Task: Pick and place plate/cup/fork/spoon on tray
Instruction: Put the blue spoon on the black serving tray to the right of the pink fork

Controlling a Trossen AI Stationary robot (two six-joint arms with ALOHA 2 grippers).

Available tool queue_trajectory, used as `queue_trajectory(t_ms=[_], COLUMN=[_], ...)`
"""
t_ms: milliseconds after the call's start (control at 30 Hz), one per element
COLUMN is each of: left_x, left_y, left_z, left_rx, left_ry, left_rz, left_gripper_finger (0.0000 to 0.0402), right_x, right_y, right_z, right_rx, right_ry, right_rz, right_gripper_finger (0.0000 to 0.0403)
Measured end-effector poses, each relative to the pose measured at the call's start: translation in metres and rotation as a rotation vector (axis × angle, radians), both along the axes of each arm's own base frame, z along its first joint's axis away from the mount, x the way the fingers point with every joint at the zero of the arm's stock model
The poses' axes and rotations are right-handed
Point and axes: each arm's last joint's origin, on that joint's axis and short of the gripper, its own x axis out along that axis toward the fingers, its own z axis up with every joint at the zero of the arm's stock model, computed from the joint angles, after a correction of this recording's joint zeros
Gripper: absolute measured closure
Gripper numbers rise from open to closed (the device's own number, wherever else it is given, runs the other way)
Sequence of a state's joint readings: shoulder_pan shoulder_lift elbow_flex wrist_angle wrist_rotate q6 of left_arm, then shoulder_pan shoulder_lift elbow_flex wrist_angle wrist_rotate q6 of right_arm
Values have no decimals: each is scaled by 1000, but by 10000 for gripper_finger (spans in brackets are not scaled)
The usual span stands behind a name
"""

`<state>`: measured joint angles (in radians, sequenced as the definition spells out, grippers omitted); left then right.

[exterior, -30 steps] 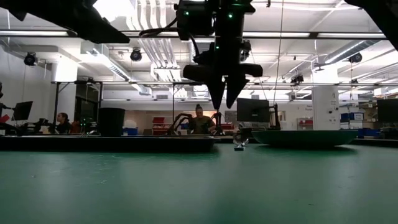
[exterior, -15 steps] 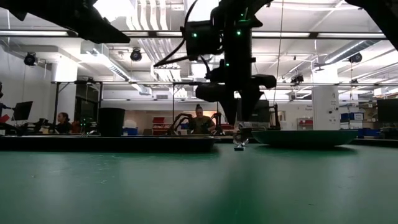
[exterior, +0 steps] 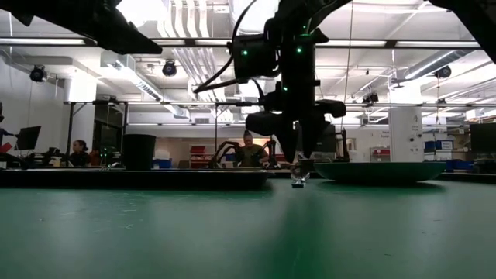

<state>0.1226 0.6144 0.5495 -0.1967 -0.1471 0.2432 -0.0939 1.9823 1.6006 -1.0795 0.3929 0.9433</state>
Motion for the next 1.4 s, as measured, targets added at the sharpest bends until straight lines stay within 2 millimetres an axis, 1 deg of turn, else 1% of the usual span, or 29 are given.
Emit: queue_trajectory(t_ms=[233,567,967,1133,1400], left_x=[0,0,0,0,0], left_y=[0,0,1,1,1], left_z=[0,0,0,1,1], left_rx=[0,0,7,8,7], left_ry=[1,-1,0,-4,-4], left_rz=[0,0,25,25,25], left_gripper_finger=[301,301,301,301,301], right_x=[-1,-7,-8,-11,-9], right_y=[-1,0,0,1,1], right_z=[-5,-26,-45,-50,-49], right_rx=[-4,6,-5,8,43], right_ry=[-6,-19,-110,-125,-136], right_rz=[-3,-26,-27,-41,-42], right_gripper_finger=[222,223,229,262,347])
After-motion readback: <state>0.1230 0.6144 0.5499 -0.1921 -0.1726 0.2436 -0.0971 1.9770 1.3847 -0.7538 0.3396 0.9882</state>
